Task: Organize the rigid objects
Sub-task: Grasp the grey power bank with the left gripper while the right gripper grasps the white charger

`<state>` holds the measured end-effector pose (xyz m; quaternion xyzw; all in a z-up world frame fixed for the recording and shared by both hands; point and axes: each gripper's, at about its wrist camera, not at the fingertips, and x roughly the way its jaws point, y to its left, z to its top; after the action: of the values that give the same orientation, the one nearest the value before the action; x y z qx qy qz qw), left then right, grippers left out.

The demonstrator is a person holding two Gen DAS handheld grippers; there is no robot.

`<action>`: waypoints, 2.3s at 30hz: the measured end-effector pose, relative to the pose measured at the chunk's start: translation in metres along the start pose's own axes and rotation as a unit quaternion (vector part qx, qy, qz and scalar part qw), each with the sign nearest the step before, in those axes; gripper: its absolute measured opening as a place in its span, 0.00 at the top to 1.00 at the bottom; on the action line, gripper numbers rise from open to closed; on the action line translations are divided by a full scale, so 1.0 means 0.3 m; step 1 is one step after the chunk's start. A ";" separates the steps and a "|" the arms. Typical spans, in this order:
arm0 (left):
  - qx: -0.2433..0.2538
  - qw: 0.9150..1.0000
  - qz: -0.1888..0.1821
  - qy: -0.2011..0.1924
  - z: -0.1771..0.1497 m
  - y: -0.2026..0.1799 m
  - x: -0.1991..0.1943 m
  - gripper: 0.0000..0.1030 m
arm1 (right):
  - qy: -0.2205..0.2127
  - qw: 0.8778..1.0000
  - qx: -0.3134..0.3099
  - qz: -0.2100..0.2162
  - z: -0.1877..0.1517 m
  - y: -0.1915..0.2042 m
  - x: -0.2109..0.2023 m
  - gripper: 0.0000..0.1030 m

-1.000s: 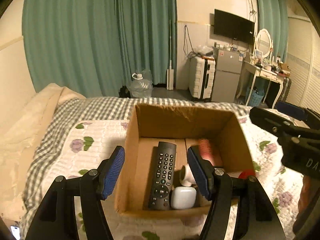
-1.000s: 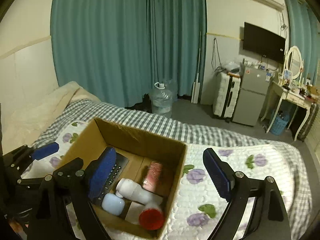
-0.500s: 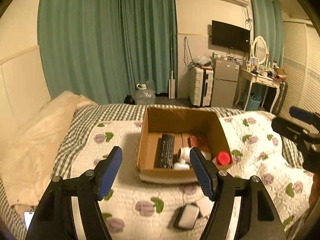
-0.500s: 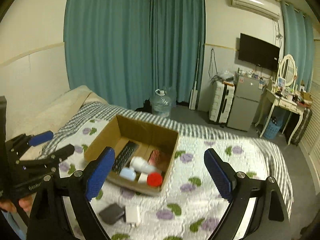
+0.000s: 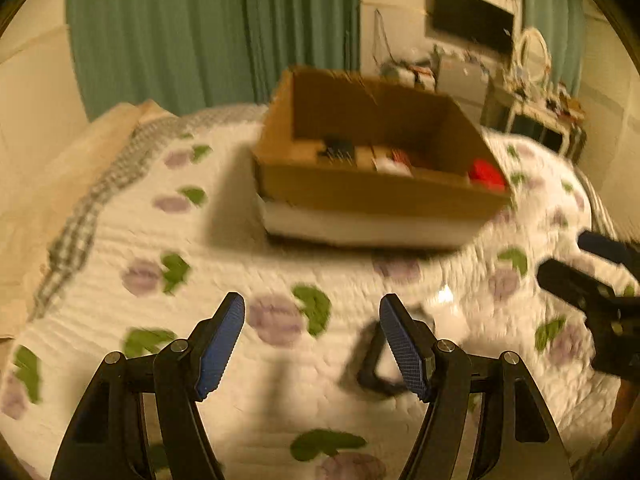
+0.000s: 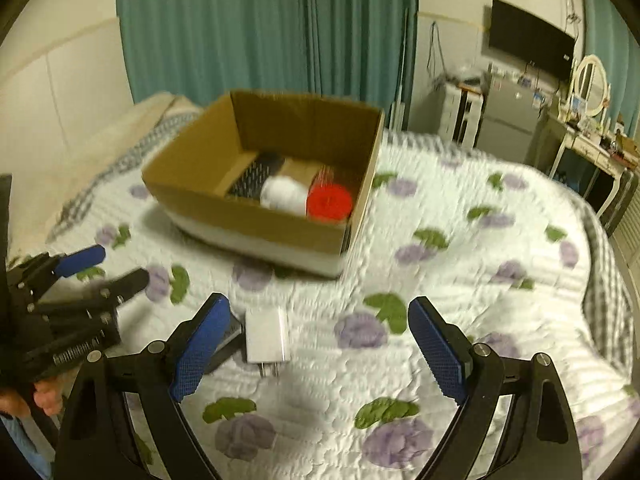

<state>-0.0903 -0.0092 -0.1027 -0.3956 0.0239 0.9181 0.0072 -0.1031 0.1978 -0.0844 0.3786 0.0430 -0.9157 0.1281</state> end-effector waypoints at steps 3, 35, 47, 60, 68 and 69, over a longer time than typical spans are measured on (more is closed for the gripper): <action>0.018 0.999 -0.023 0.023 -0.042 -0.049 0.038 0.29 | 0.014 1.000 0.004 -0.004 -0.014 -0.011 0.046 0.12; 0.008 0.999 -0.025 0.019 -0.058 0.015 0.043 0.59 | 0.059 0.998 -0.007 0.018 -0.055 0.044 0.184 0.12; -0.017 1.000 0.005 0.013 -0.011 0.082 0.027 0.59 | 0.110 0.992 -0.051 0.019 -0.079 0.170 0.343 0.17; -0.009 1.000 0.007 0.004 -0.009 0.077 -0.002 0.59 | 0.100 0.993 -0.059 0.021 -0.074 0.156 0.285 0.61; 0.007 1.000 -0.001 -0.028 0.029 0.034 -0.121 0.59 | 0.042 0.997 -0.067 0.008 0.000 0.135 0.088 0.61; 0.009 0.999 -0.004 -0.034 0.043 0.026 -0.143 0.59 | 0.033 0.997 -0.069 0.006 0.018 0.131 0.059 0.61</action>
<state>-0.0705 -0.0161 -0.0622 -0.3639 0.0304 0.9308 0.0149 -0.1083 0.1554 -0.0923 0.3989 0.1077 -0.8968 0.1581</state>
